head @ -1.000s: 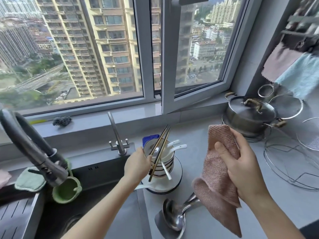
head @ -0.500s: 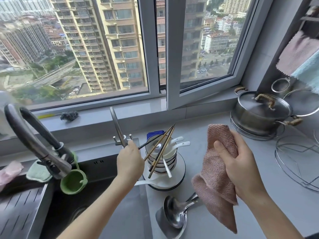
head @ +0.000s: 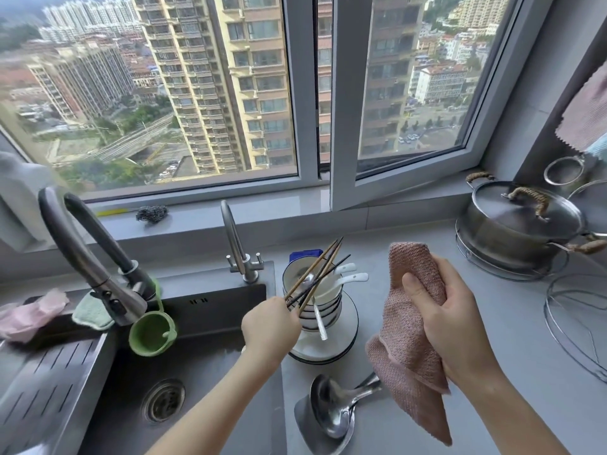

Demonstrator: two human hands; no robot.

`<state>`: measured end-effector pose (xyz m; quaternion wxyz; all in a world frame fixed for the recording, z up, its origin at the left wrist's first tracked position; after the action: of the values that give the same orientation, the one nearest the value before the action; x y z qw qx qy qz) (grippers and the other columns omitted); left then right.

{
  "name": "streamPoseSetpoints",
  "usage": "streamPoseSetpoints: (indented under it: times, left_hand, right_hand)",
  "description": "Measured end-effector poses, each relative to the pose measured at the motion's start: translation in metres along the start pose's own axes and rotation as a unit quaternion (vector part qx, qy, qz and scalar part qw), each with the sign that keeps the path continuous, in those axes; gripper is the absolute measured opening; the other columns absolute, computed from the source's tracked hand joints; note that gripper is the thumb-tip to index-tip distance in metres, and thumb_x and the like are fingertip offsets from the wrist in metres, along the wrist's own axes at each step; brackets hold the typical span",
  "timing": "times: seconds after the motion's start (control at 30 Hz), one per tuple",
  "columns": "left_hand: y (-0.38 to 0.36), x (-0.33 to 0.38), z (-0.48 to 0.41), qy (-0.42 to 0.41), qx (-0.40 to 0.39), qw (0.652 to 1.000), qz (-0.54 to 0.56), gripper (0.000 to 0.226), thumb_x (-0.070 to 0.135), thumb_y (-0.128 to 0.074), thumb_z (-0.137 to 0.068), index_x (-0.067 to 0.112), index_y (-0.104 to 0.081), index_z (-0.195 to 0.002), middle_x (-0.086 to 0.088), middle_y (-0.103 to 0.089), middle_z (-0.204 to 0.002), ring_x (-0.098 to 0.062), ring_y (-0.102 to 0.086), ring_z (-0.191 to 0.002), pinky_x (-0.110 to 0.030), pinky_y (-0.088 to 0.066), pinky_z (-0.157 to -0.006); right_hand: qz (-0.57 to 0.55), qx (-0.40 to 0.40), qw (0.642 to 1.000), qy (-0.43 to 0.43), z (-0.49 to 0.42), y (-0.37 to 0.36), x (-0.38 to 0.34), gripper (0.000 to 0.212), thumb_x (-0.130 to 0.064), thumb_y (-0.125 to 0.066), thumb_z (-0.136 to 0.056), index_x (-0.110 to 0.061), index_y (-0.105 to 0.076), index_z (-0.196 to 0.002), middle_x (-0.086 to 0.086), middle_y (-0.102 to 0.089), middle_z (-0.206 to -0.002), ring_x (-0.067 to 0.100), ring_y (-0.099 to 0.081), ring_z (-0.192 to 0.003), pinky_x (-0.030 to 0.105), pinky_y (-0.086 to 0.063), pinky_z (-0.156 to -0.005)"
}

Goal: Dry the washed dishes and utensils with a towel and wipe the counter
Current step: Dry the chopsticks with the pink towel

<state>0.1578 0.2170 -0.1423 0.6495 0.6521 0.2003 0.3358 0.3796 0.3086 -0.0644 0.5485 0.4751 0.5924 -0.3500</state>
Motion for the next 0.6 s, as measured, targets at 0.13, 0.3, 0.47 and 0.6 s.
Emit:
streamPoseSetpoints:
  times: [0.13,0.3,0.47,0.6]
  left_hand:
    - [0.006,0.0,-0.002,0.028,-0.013,0.999,0.014,0.024,0.034,-0.044,-0.095,0.014,-0.055,-0.087,0.001,-0.057,-0.081,-0.022,-0.053,-0.075,-0.025,-0.036,-0.063]
    - [0.024,0.001,0.0,0.027,-0.019,0.999,0.039,0.032,0.034,-0.037,-0.099,0.011,-0.057,-0.09,-0.005,-0.063,-0.093,-0.027,-0.06,-0.093,-0.027,-0.037,-0.069]
    - [0.066,-0.007,0.011,0.016,-0.018,0.981,0.194,0.039,0.028,-0.032,-0.101,0.004,-0.059,-0.088,-0.008,-0.058,-0.08,-0.025,-0.053,-0.076,-0.032,-0.035,-0.065]
    - [0.098,0.001,0.023,0.006,-0.11,0.9,0.423,0.036,0.027,-0.032,-0.103,0.009,-0.054,-0.082,0.002,-0.043,-0.062,-0.011,-0.036,-0.054,-0.024,-0.029,-0.051]
  right_hand:
    - [-0.003,-0.016,1.0,0.009,-0.002,-0.001,0.002,0.018,-0.017,-0.061,-0.092,-0.031,-0.063,-0.102,-0.012,-0.071,-0.092,0.01,-0.066,-0.09,0.042,-0.051,-0.092]
    - [-0.019,0.0,0.999,0.029,-0.006,0.0,0.004,0.01,-0.023,-0.056,-0.095,-0.03,-0.063,-0.094,-0.01,-0.067,-0.081,0.016,-0.063,-0.082,0.044,-0.05,-0.083]
    - [-0.06,0.057,0.995,0.051,-0.019,0.013,-0.009,0.019,-0.029,-0.051,-0.098,-0.036,-0.062,-0.084,-0.012,-0.059,-0.071,0.012,-0.054,-0.072,0.036,-0.043,-0.072]
    - [-0.082,0.028,0.975,0.203,-0.017,-0.015,-0.066,0.02,-0.022,-0.039,-0.102,-0.033,-0.055,-0.096,-0.03,-0.058,-0.074,-0.011,-0.049,-0.062,0.012,-0.044,-0.068]
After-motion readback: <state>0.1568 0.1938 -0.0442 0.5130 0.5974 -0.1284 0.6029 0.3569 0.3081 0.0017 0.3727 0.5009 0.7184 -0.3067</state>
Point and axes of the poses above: each hand's wrist, its own z-axis away from the middle knuckle, its own y-axis out of the back of the hand, x = y × z, the point moved 6 cm from there along -z, towards the middle knuckle
